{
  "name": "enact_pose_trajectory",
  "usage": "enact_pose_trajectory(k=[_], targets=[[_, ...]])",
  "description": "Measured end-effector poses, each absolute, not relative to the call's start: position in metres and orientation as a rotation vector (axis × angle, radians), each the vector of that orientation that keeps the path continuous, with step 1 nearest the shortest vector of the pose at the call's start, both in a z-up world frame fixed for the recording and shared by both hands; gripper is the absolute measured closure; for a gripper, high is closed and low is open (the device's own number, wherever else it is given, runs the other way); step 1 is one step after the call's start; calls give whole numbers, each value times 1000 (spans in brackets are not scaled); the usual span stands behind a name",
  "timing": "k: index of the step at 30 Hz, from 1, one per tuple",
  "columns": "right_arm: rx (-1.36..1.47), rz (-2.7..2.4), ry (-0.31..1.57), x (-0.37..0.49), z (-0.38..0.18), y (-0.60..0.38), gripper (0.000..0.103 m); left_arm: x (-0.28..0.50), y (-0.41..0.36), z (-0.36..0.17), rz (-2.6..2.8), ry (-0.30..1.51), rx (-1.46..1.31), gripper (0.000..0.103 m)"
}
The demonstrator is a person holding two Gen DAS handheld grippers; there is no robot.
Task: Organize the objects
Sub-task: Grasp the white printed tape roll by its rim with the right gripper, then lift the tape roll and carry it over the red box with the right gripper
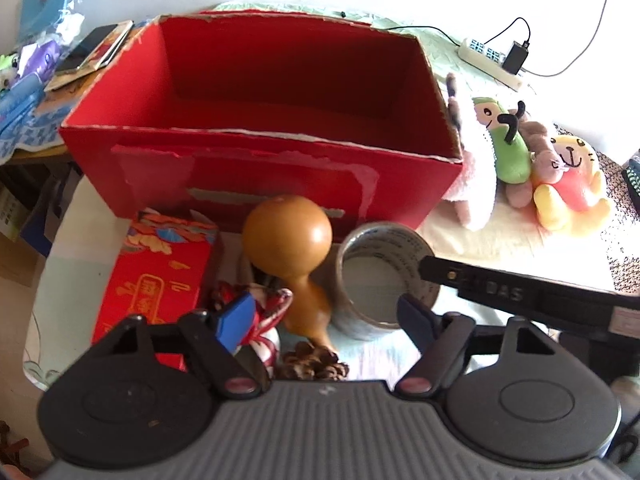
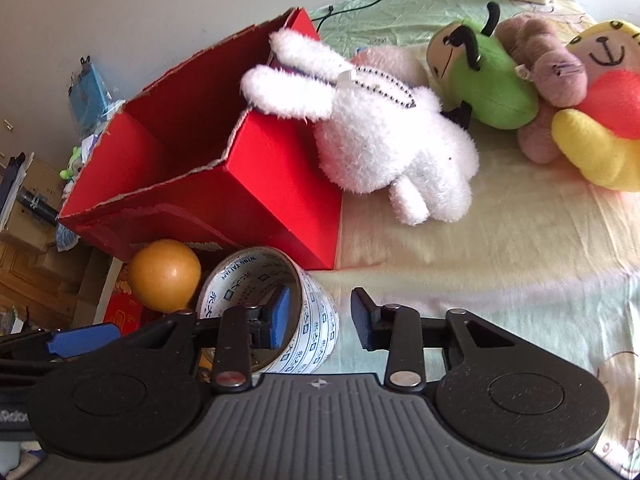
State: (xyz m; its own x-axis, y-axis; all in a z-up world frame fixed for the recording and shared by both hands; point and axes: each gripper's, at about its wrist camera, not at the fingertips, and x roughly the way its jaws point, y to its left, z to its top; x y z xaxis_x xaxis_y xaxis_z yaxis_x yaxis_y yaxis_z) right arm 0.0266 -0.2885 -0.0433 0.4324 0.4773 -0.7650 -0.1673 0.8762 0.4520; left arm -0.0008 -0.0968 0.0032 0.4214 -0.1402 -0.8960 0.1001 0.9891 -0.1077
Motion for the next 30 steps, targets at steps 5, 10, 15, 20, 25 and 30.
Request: enact_pose_trajectory(k=[5,10,15,20,25,30], targets=[[349,426,1068,34,-51,-288,76,3,-103,1,-174,1129,-37,35],[371,443,1071,32,-47,-296,89,14,-113,-6,-213,1161,-23,41],[383,422,1064,29,-47,-310,89,22,-124,-12,-259,1185,-6,45],[389,382,1049,23,-47,-329,89,28,-141,-23,-326,1218,8,60],[398,333,1031,16,-45,-348,89,29,-166,-30,-421,1237,19,80],[408,269,1006,7,-41,-370,89,25,-189,-30,-488,1227,65,84]])
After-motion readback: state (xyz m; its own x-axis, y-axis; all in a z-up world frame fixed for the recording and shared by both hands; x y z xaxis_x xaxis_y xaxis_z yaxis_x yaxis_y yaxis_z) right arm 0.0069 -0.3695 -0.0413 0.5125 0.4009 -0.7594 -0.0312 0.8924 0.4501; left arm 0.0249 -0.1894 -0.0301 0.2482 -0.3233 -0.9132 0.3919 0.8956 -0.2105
